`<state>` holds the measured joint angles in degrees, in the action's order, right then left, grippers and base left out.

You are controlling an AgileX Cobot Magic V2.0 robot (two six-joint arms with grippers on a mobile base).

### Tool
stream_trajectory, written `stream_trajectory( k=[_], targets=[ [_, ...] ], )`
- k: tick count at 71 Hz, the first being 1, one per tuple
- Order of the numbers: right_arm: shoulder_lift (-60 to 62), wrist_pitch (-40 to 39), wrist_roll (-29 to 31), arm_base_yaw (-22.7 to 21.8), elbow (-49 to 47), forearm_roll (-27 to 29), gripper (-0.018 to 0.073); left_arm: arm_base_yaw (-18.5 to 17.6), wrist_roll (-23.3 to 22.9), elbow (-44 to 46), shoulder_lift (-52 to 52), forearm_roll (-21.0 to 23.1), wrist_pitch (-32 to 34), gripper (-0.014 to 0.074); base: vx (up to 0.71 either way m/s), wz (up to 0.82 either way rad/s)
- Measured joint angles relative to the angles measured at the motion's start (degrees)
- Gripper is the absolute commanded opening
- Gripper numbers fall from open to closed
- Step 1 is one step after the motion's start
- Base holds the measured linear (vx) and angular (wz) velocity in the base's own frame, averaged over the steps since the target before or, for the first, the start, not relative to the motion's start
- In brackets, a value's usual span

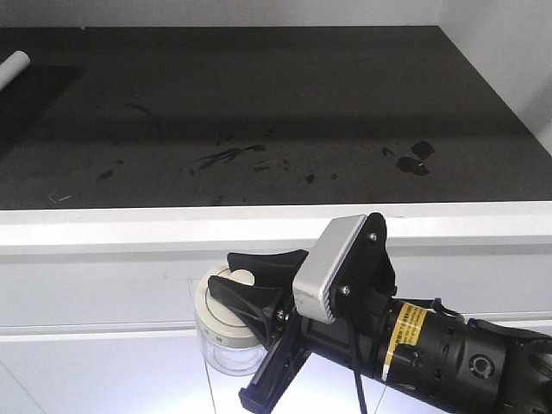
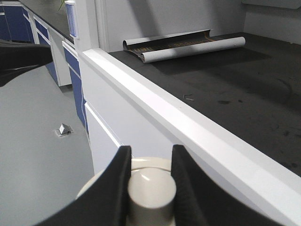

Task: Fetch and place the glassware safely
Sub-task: 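Lift the jar and pull it out toward the robot with the right gripper, then hold the jar in the right gripper while the base turns away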

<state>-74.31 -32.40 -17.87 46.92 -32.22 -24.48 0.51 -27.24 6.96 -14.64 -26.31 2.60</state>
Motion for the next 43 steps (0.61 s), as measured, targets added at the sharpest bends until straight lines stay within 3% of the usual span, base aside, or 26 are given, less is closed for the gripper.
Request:
stream_trajectory(
  k=[43],
  targets=[
    [0.0, 0.0, 0.0, 0.0, 0.0, 0.0, -0.0004, 0.0, 0.0, 0.0, 0.0, 0.0, 0.0, -0.0007, 0.0, 0.0]
  ],
)
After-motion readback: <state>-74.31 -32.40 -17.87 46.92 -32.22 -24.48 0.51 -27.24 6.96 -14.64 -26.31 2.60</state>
